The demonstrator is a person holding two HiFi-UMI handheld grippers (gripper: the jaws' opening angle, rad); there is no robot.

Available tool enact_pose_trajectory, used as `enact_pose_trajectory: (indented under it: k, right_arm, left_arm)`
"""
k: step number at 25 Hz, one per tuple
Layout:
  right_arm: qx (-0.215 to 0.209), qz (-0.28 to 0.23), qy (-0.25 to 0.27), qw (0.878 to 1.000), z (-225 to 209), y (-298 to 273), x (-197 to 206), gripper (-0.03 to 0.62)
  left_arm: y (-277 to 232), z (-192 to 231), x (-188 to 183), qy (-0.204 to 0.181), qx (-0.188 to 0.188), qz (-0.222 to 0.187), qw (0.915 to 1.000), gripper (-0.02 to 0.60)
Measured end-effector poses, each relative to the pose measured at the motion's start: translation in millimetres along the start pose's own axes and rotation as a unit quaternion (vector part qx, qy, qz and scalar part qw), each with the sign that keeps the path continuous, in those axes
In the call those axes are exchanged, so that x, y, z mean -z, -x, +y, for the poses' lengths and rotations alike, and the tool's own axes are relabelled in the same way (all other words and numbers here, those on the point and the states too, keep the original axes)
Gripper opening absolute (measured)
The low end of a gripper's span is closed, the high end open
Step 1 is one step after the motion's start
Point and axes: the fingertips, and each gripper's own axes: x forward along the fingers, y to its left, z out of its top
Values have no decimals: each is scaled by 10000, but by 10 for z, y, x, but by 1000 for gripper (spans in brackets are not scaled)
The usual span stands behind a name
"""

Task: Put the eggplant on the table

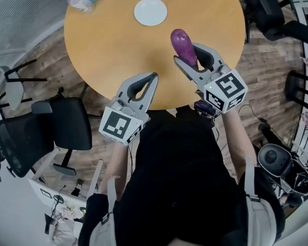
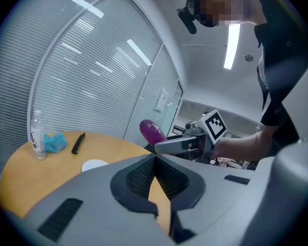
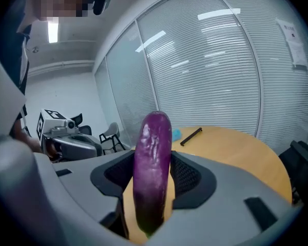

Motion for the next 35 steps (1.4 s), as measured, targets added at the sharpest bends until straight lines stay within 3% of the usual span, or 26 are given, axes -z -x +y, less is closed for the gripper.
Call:
enact_pose_trajectory:
  k: [7,15,24,32,35]
  right_arm:
    - [103,468,254,9985,-382,-719,63,218]
    - [29,820,249,9963,-814,-1431,74,218]
    - [307,1286,340,9906,-1256,-2122,597,218]
    - [445,1806,437,9816,-1461,-2500,831,218]
    - [551,1880,418,9797,-1562,-2617,861,218]
  left_arm:
    - [-36,282,7,132,216,20,9997,8]
    - [-11,546,134,277,170,169,9993,8]
    - [8,726,80,468,74,61,9989,8]
    - [-30,755,166,845,169,76,9962,8]
    - [-59,770,207,811,195,120,9964,8]
